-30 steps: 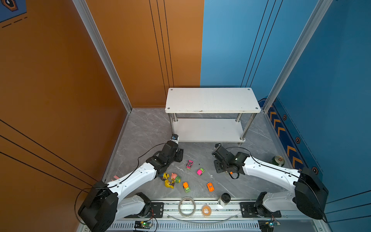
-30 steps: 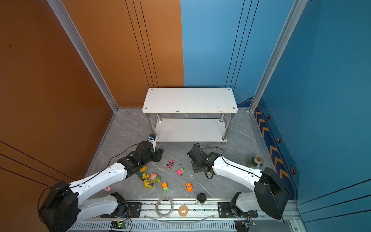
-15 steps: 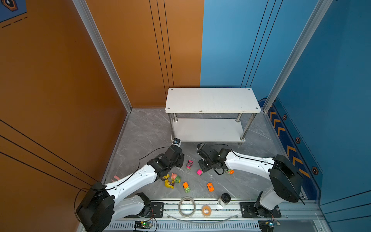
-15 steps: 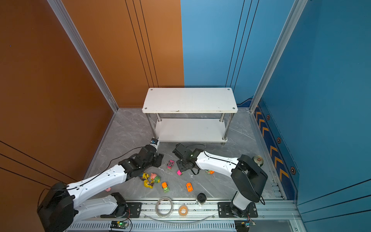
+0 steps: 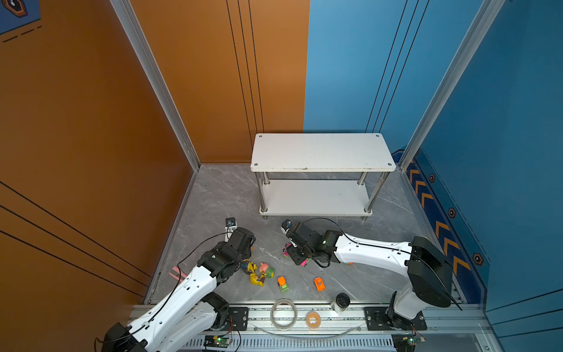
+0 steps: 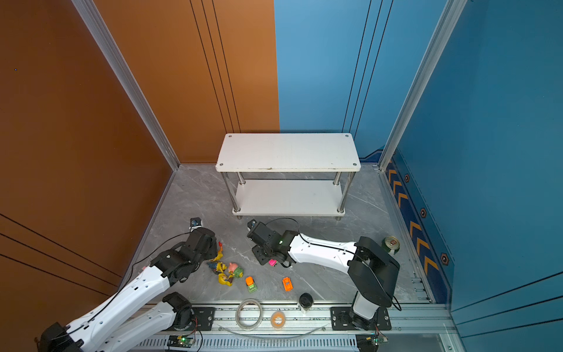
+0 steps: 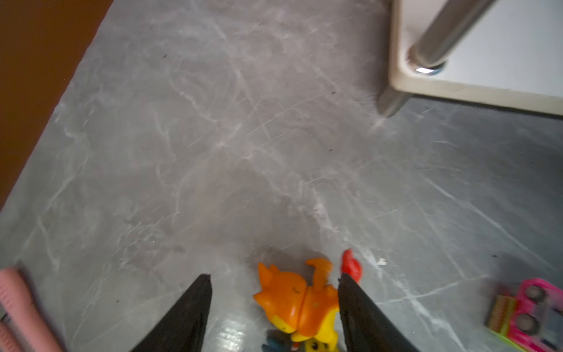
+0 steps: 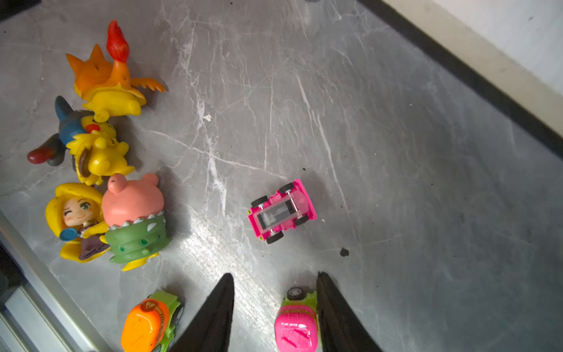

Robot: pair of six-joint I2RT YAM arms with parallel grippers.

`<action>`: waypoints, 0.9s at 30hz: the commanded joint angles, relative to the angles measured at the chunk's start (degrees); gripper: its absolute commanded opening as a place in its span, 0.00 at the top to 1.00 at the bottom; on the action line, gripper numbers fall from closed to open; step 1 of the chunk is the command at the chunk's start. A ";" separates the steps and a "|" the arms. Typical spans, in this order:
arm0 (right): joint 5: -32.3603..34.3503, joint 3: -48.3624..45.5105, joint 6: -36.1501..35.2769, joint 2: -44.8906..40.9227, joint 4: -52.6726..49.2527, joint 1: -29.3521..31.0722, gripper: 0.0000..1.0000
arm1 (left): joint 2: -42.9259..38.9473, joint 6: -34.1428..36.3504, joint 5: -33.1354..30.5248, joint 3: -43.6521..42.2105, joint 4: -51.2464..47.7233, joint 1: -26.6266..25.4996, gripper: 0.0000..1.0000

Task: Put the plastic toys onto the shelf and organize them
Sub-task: 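Lower the right gripper onto the orange Charizard figure while the left gripper hovers nearby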

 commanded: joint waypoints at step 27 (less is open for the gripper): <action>1.35 36.39 -0.82 31.06 -1.38 7.14 0.45 | -13.72 -6.48 31.73 -15.15 10.77 30.33 0.09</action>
